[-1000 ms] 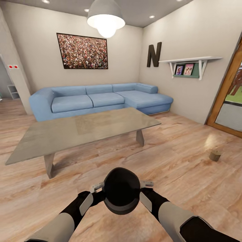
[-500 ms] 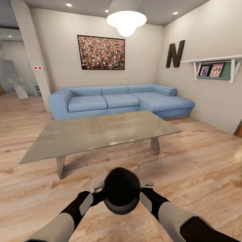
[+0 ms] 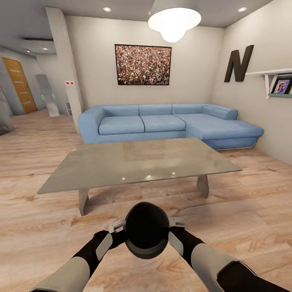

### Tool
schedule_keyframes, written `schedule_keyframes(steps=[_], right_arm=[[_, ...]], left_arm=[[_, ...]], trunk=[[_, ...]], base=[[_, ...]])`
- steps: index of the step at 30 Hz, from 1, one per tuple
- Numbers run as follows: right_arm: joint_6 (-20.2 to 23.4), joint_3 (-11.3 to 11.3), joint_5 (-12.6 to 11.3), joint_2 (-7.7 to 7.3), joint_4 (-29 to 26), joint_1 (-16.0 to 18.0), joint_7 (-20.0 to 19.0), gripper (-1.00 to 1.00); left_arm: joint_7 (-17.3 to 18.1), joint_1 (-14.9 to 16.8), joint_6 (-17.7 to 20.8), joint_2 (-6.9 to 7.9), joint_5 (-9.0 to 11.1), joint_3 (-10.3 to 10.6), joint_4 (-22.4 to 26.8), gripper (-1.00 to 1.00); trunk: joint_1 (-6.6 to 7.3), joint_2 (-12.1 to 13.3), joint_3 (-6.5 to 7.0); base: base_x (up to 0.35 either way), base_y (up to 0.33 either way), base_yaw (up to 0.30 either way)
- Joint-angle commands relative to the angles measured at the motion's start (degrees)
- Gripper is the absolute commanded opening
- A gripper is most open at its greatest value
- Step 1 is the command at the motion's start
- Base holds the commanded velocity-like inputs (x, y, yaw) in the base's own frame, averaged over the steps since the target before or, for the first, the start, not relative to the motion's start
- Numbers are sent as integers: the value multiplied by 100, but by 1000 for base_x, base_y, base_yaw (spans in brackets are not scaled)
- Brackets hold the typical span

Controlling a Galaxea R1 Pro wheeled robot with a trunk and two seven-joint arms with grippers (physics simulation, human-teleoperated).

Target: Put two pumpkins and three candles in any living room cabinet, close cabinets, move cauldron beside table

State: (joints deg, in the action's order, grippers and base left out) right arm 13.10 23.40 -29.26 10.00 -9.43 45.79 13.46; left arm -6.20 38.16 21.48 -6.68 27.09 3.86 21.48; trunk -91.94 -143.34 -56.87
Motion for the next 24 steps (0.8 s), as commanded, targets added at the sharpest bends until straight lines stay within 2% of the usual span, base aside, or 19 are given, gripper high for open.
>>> schedule_keyframes(steps=[1,8,12,24], right_arm=[[-27,-85,104,0,-174,9,43,-100],[-27,-85,104,0,-174,9,43,-100],[-29,-83,104,0,-174,9,43,-100],[-33,-81,104,0,-174,9,40,-100]], left_arm=[[-77,-3,32,9,-69,44,5,-100],[-76,-2,32,11,-68,44,6,-100],[-83,-2,32,17,-65,44,8,-100],[-83,-2,32,18,-63,44,5,-100]], trunk=[[1,-3,-3],[1,-3,11],[1,-3,18],[1,-3,20]], base=[[35,-32,284],[7,-6,284],[90,-155,271],[11,-21,20]])
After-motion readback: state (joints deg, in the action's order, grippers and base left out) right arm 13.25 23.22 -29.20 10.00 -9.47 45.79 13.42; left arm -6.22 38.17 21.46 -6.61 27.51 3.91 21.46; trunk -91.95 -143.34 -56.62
